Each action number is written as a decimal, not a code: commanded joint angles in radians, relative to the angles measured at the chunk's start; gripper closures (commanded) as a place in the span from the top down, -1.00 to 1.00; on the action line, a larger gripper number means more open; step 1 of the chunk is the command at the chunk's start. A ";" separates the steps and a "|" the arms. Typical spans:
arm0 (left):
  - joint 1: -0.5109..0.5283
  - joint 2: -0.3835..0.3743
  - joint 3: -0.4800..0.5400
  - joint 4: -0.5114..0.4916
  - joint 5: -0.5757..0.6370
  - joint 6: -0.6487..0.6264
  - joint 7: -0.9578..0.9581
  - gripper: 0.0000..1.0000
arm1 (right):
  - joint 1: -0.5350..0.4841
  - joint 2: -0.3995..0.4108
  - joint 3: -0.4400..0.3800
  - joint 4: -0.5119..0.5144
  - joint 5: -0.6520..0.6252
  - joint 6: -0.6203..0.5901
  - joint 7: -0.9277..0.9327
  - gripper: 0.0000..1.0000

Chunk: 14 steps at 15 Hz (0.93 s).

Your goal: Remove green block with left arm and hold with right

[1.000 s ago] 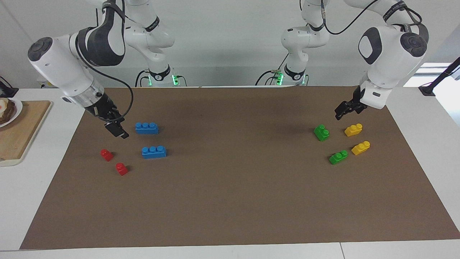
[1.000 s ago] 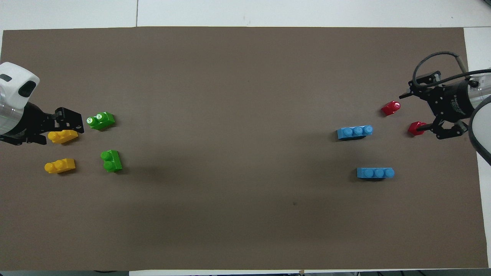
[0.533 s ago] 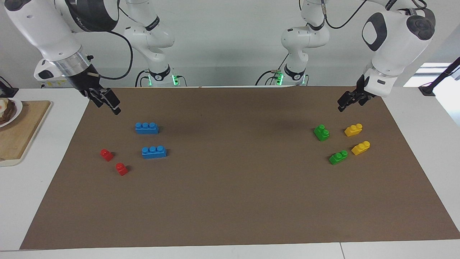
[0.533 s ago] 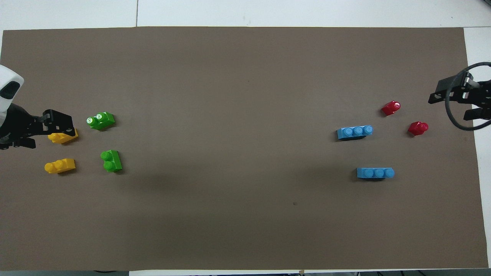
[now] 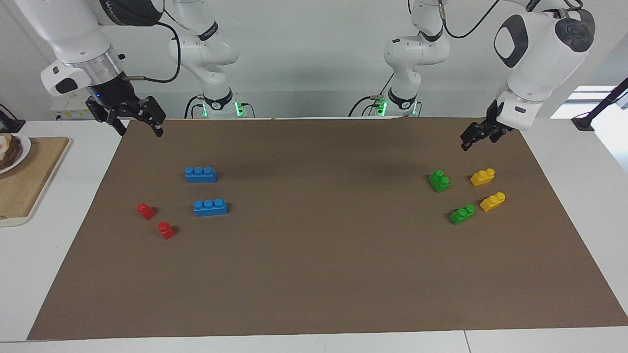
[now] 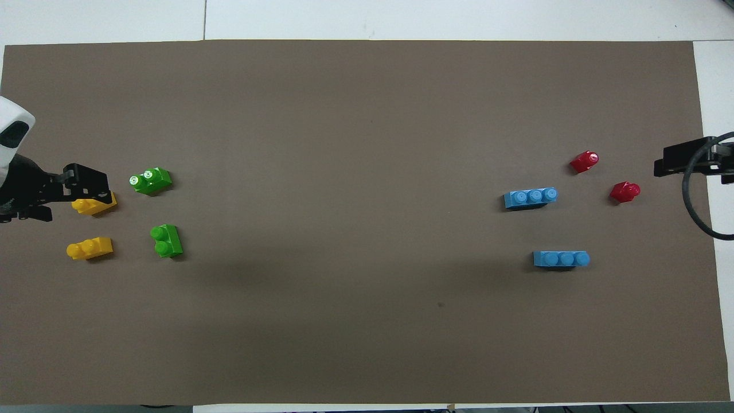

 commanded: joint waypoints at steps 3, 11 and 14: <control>-0.065 0.116 0.003 0.192 0.035 -0.114 0.017 1.00 | 0.000 -0.010 0.001 -0.004 -0.042 -0.008 -0.020 0.93; -0.097 0.070 0.049 0.153 0.033 -0.114 0.022 1.00 | 0.000 -0.015 0.001 -0.014 -0.069 -0.010 -0.020 0.93; -0.096 0.056 0.050 0.139 0.033 -0.116 0.034 1.00 | 0.002 -0.021 0.001 -0.016 -0.069 -0.025 -0.020 0.93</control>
